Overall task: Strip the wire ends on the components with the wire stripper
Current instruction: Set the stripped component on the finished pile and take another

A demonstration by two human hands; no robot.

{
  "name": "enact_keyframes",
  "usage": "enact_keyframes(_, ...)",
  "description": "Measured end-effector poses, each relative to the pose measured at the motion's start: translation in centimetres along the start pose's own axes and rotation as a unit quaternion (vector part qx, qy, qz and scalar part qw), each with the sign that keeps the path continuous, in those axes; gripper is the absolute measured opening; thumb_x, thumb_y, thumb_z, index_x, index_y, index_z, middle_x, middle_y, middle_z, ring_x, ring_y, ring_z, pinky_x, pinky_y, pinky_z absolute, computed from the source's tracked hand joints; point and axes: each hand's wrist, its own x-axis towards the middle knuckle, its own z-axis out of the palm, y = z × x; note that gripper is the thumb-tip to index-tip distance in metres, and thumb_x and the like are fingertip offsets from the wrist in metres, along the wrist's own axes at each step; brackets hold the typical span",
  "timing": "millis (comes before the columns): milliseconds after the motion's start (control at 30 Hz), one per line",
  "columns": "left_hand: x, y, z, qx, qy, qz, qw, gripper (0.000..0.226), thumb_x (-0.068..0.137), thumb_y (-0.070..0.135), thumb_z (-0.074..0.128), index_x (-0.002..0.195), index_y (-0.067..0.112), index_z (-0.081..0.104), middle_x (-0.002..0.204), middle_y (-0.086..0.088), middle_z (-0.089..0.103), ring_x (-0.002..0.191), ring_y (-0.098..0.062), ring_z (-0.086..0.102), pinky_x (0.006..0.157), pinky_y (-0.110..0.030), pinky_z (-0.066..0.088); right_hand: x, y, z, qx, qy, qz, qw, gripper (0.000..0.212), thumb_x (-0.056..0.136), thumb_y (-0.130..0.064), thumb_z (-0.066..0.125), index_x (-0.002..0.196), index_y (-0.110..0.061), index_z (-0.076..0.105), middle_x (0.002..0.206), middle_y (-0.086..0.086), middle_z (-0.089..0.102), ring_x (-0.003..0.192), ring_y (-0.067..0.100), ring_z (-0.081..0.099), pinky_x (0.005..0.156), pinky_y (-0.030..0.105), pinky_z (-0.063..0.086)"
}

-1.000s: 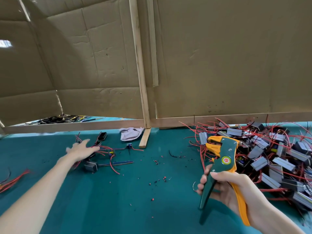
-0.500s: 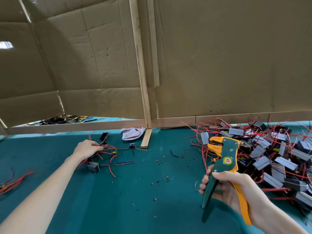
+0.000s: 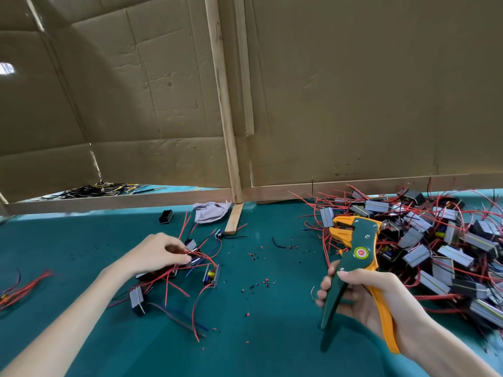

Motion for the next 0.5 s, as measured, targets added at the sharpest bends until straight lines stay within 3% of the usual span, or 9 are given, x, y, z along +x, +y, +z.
enact_keyframes(67, -0.2, 1.0, 0.3, 0.011, 0.059, 0.007, 0.998, 0.009, 0.085, 0.038, 0.069, 0.092, 0.032, 0.071, 0.095, 0.007, 0.071, 0.093, -0.015, 0.062, 0.077, -0.024, 0.045, 0.0, 0.0, 0.0, 0.001, 0.001, 0.001, 1.0, 0.019, 0.06, -0.007, 0.067, 0.078, -0.001, 0.069, 0.081, 0.024, 0.062, 0.074, 0.042, 0.065, 0.068, 0.049, 0.057)
enact_keyframes(133, -0.5, 2.1, 1.0, 0.088, 0.144, -0.006, 0.986, 0.028, 0.091, 0.037, 0.061, 0.118, 0.029, 0.063, 0.123, 0.0, 0.059, 0.117, -0.022, 0.051, 0.089, -0.034, 0.046, 0.0, -0.1, -0.1, 0.0, 0.001, 0.0, 1.0, 0.022, 0.059, -0.007, 0.068, 0.08, 0.0, 0.068, 0.082, 0.025, 0.062, 0.075, 0.042, 0.065, 0.068, 0.049, 0.057)
enact_keyframes(200, -0.9, 3.5, 1.6, 0.151, 0.228, -0.017, 0.962, 0.035, 0.093, 0.034, 0.056, 0.126, 0.024, 0.053, 0.127, -0.006, 0.05, 0.122, -0.026, 0.042, 0.083, -0.04, 0.048, -0.1, -0.1, -0.2, 0.002, -0.001, 0.0, 1.0, 0.025, 0.059, -0.008, 0.07, 0.082, 0.0, 0.067, 0.083, 0.025, 0.062, 0.076, 0.042, 0.065, 0.07, 0.05, 0.057)
enact_keyframes(267, -1.3, 4.6, 2.0, 0.145, 0.272, -0.011, 0.951, 0.016, 0.093, 0.032, 0.055, 0.101, 0.019, 0.059, 0.102, -0.006, 0.059, 0.1, -0.027, 0.054, 0.068, -0.035, 0.048, -0.1, -0.1, -0.3, 0.005, -0.001, 0.002, 1.0, 0.024, 0.059, -0.007, 0.069, 0.082, 0.0, 0.067, 0.083, 0.025, 0.062, 0.075, 0.042, 0.065, 0.07, 0.05, 0.057)
enact_keyframes(367, -1.2, 5.8, 2.9, 0.172, 0.195, -0.074, 0.963, 0.047, 0.094, 0.045, 0.051, 0.059, 0.014, 0.05, 0.063, -0.002, 0.055, 0.062, -0.024, 0.055, 0.055, -0.028, 0.041, -0.1, 0.0, -0.2, 0.004, 0.001, 0.007, 1.0, 0.021, 0.059, -0.008, 0.07, 0.079, -0.001, 0.07, 0.083, 0.025, 0.062, 0.076, 0.042, 0.065, 0.07, 0.05, 0.057)
enact_keyframes(500, -0.4, 7.3, 4.2, 0.17, 0.158, -0.109, 0.967, 0.053, 0.089, 0.054, 0.057, 0.057, 0.012, 0.046, 0.061, -0.001, 0.053, 0.064, -0.025, 0.057, 0.058, -0.026, 0.044, -0.3, 0.0, 0.2, 0.002, 0.004, 0.008, 1.0, 0.018, 0.062, -0.006, 0.067, 0.079, 0.0, 0.07, 0.082, 0.025, 0.062, 0.075, 0.042, 0.066, 0.069, 0.049, 0.057)
